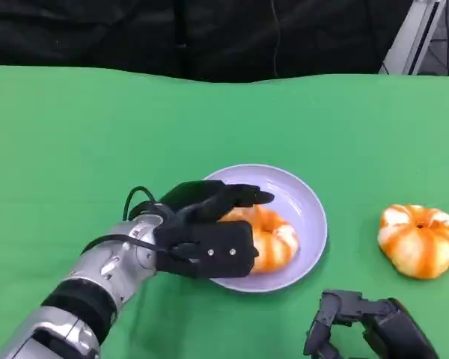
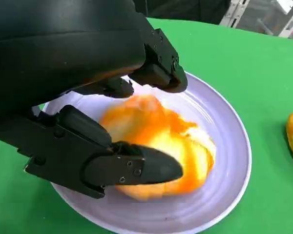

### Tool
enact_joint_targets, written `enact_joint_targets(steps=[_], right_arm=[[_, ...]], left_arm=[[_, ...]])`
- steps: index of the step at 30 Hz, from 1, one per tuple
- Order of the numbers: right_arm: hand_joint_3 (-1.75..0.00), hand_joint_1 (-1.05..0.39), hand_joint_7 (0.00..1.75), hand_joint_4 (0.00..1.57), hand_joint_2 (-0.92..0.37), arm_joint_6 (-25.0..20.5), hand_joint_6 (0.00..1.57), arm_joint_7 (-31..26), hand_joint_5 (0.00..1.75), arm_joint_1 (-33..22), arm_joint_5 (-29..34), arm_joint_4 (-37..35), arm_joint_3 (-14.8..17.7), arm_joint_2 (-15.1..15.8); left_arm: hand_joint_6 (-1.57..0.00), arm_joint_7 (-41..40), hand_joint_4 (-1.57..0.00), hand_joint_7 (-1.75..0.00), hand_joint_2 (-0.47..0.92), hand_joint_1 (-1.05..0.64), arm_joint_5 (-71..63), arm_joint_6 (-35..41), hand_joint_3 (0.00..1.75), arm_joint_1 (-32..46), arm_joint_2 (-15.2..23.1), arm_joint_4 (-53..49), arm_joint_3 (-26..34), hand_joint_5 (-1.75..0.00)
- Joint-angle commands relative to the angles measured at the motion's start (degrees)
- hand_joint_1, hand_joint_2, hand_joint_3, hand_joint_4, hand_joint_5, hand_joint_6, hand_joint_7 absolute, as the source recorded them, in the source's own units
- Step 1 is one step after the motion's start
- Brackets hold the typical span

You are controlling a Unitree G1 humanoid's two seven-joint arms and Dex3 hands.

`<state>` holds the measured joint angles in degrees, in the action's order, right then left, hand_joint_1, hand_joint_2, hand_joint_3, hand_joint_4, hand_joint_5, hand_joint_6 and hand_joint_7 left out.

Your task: Grasp the bread from the table and place it into the plate.

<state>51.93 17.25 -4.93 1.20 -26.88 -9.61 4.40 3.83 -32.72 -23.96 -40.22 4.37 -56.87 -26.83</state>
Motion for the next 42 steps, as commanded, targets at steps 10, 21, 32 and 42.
enact_joint_targets(steps=[10, 21, 32, 42], right_arm=[[-0.91, -0.25, 1.31, 0.81, -0.63, 0.8, 0.79, -0.2, 1.52, -0.1, -0.4, 0.0, 0.2, 0.3], [-0.9, -0.26, 1.32, 0.82, -0.63, 0.6, 0.79, -0.3, 1.54, -0.2, -0.3, -0.2, 0.3, 0.5], [-0.9, -0.25, 1.32, 0.81, -0.63, 0.9, 0.78, 0.3, 1.54, -0.2, -1.0, -0.3, 0.2, 0.8], [-0.9, -0.28, 1.33, 0.81, -0.63, 0.6, 0.78, 0.2, 1.56, -0.5, -0.4, 0.3, 0.2, 0.9]], left_arm=[[-0.27, 5.4, -0.2, 0.0, 0.92, -0.96, 4.7, 3.2, 0.8, 1.7, 2.4, 6.6, 2.9, 0.0], [-0.35, 4.4, -0.39, -0.02, 0.92, -0.82, 18.0, -7.9, 0.74, 10.0, 2.7, 12.8, 12.9, -0.05], [-0.42, 11.0, -0.51, -0.01, 0.92, -0.78, 34.5, -8.2, 0.64, 23.5, 0.1, 30.0, 19.1, -0.04], [-0.4, 17.8, -0.59, 0.0, 0.92, -0.77, 45.6, -9.3, 0.43, 34.1, -2.6, 38.8, 21.3, -0.03]])
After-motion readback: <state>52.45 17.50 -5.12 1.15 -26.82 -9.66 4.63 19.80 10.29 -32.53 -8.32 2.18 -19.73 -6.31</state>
